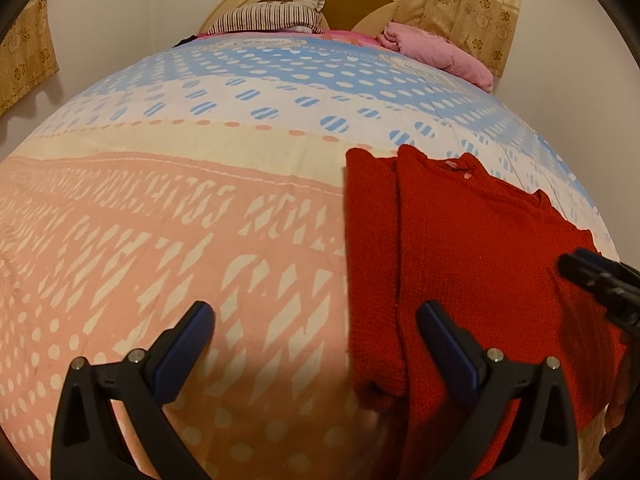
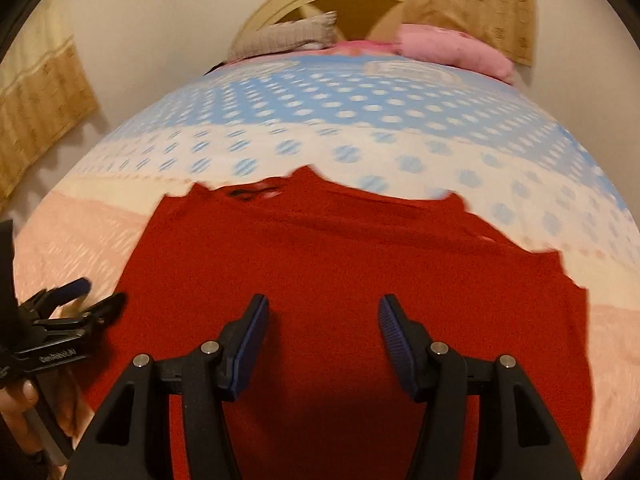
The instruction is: Fold small clothes
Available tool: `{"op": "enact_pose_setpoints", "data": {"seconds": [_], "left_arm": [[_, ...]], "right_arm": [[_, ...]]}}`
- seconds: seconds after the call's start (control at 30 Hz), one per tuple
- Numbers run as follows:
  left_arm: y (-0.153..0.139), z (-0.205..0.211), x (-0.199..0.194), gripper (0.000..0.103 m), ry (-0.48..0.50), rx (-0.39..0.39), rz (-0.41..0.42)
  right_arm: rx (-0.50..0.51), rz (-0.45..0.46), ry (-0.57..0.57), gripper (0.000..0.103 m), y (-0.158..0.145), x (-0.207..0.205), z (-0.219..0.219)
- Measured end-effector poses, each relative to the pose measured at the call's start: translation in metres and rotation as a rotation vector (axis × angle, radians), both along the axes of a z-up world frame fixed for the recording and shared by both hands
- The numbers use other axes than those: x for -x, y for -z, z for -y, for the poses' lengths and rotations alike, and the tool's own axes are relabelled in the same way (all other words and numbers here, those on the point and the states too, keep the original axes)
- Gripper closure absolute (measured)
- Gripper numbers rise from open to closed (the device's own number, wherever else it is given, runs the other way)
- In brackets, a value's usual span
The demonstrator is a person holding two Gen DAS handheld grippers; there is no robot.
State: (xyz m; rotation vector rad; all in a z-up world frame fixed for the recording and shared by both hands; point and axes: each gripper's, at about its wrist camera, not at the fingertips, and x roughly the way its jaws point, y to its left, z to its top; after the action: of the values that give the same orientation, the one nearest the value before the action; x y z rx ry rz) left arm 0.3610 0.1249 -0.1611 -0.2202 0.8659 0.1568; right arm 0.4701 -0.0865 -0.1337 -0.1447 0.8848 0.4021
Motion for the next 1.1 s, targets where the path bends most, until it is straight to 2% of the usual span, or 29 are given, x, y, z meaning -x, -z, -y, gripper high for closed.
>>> {"op": "enact_pose_setpoints", "data": {"seconds": [0.1,0.2,0.27,0.37,0.57,0.83,0.93,1.1], "left_arm": [[0.0,0.0,-0.001,0.0,0.001,-0.001,-0.002],[0.0,-0.001,-0.002,0.0,0.002,0.005,0.0],[0.0,0.0,0.0,0.0,0.001,0.006,0.001],[0.0,-0.001,0.0,0.0,0.001,0.007,0.003],[-0.003,-0.005,0.005,0.0,0.001,0.04,0.029],[-0.007,-0.017,0.014,0.0,-0.027,0.093,0.087],[-0.009,-0.02,0.013,0.0,-0.001,0.124,0.096],[-0.019,-0.006,0.007,0.0,0.067,0.078,0.102]], "right_arm": [[0.113,-0.041,0.001,0.043,0.022,-0.018,-0.02],[0.062,-0.056,0.067,0.033,0.026,-0.038,-0.013],[0.055,-0.063,0.082,0.033,0.025,-0.039,-0.013],[0.077,-0.023,0.078,0.033,0.02,-0.028,-0.015],[0.022,0.056,0.032,0.032,0.002,0.016,-0.01],[0.069,0.173,-0.158,0.032,-0.006,0.099,-0.031],[0.099,0.202,-0.23,0.032,-0.002,0.123,-0.043],[0.153,0.236,-0.307,0.032,0.01,0.148,-0.064]]}}
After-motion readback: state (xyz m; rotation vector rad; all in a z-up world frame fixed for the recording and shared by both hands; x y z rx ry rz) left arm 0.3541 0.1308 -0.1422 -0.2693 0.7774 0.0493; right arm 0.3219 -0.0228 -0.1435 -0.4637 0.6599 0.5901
